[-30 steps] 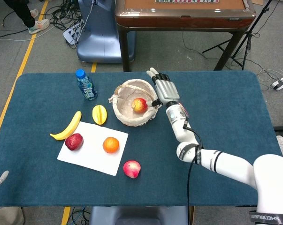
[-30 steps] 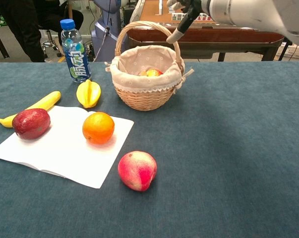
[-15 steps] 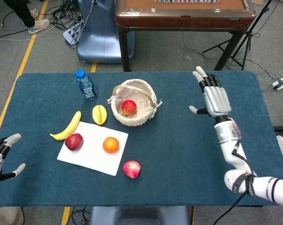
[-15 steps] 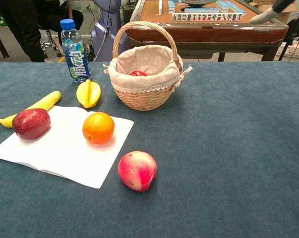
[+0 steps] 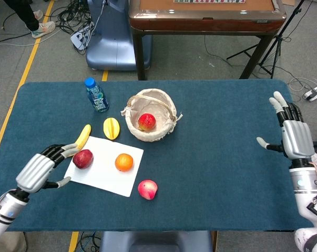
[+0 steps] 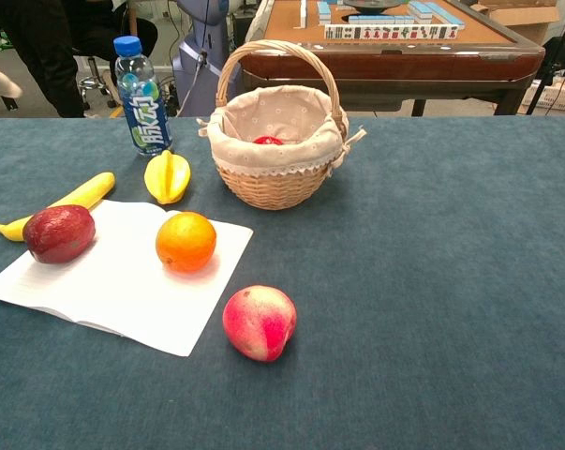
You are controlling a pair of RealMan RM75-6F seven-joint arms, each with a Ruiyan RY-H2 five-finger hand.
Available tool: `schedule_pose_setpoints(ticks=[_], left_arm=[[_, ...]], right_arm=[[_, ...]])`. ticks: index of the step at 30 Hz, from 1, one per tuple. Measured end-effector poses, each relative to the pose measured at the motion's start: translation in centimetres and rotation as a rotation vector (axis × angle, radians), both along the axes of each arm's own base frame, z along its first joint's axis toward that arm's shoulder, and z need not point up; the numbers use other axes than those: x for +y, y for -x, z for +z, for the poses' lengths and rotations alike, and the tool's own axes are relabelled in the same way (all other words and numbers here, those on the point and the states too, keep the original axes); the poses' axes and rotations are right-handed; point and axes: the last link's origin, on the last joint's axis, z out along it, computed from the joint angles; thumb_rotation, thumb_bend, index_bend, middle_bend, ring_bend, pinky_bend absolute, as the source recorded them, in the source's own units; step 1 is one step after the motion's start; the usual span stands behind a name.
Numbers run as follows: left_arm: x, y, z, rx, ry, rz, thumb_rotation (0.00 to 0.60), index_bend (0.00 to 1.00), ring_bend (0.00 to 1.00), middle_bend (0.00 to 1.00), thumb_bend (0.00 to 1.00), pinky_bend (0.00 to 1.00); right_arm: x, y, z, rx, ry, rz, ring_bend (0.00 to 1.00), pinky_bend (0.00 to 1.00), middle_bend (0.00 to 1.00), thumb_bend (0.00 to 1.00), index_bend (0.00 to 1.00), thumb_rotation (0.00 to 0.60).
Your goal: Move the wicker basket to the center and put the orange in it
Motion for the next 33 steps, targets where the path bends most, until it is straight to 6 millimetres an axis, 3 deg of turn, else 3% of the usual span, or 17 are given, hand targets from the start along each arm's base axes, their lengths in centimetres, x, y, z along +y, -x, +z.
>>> schedule_pose_setpoints(ticks=[8,14,24,33], left_arm=[[2.8,-4.3,-4.6,0.063,0.135,-0.128,0.6,0.21,0.18,0.15,0.26,0.23],[4.0,-6.3,-7.7,0.147,0.175,-0.174,0.6,0.21,0.18,0.15,0.26,0.23],[6.1,-7.5,-11.6,0.301,0.186,-0.157,0.6,0.2,0.18,0.15,0.26,0.23],[7.6,-7.9,-14.4,0.33,0.196,-0.092,0.6,0.2,0.18,0.15,0.26,0.23]], right_arm=[[1.8,2.0,0.9,-0.01,0.029,-0.022,0.0,0.0,0.0,0.14,0.0,0.6],[2.4,2.5,1.4,-0.019,0.042,-0.023,0.0,0.0,0.0,0.14,0.0,0.6],[3.0,3.3,1.9,-0.039,0.046,-0.028,0.0,0.0,0.0,0.14,0.0,0.6],[3.3,3.8,2.2,-0.048,0.047,-0.034,0.0,0.0,0.0,0.14,0.0,0.6]])
